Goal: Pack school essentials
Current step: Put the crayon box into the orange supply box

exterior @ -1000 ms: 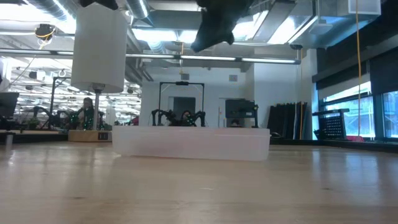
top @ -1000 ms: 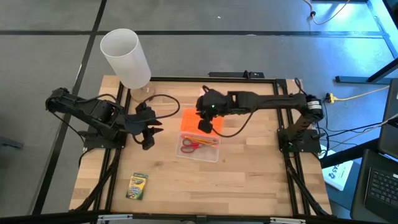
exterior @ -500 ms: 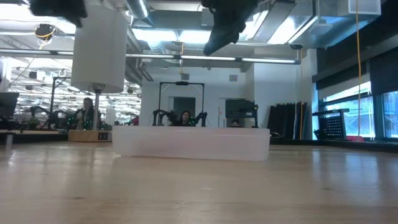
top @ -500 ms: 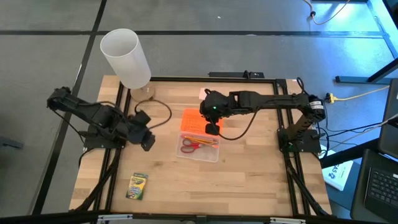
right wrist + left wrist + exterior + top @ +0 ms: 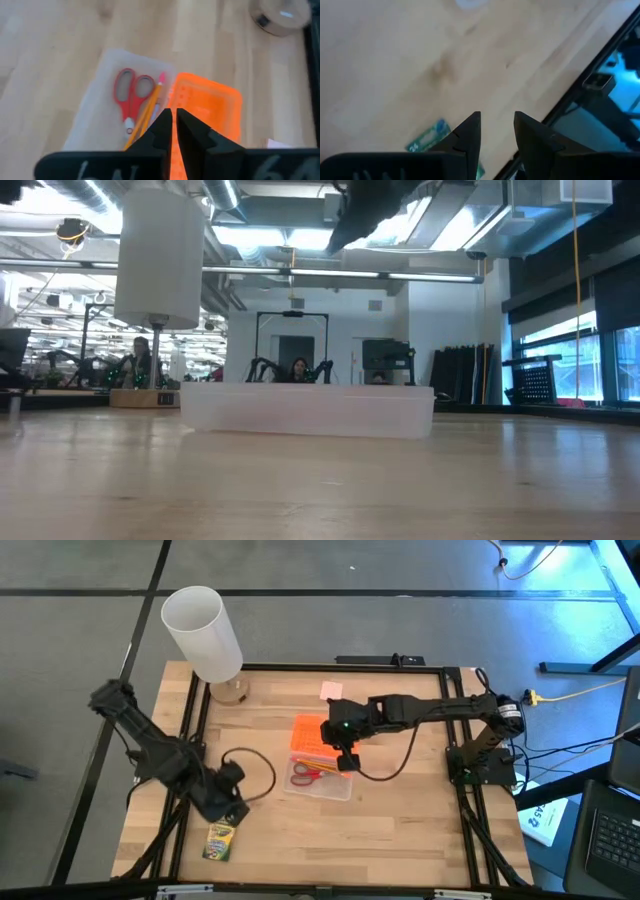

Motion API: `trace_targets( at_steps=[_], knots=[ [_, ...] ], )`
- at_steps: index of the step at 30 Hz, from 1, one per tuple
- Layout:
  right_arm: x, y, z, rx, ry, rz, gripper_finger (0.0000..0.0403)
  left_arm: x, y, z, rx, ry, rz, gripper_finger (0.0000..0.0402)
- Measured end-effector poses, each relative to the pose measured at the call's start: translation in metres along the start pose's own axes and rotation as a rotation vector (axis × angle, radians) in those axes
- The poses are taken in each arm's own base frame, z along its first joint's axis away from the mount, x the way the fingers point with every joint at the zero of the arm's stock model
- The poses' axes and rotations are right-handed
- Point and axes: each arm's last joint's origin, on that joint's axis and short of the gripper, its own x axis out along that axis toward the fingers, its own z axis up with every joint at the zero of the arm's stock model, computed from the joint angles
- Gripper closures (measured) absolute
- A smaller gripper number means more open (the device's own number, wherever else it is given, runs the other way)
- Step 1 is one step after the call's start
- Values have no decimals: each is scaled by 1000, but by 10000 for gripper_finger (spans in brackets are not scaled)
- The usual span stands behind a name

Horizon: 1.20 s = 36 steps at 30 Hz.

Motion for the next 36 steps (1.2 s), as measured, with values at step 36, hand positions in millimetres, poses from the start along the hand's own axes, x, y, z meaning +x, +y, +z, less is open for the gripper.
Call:
trace_targets(
  at_steps=[36],
  knots=[
    [-3, 38, 7, -126, -107, 440, 374, 22, -4, -78, 61, 82, 64, 292]
  ],
)
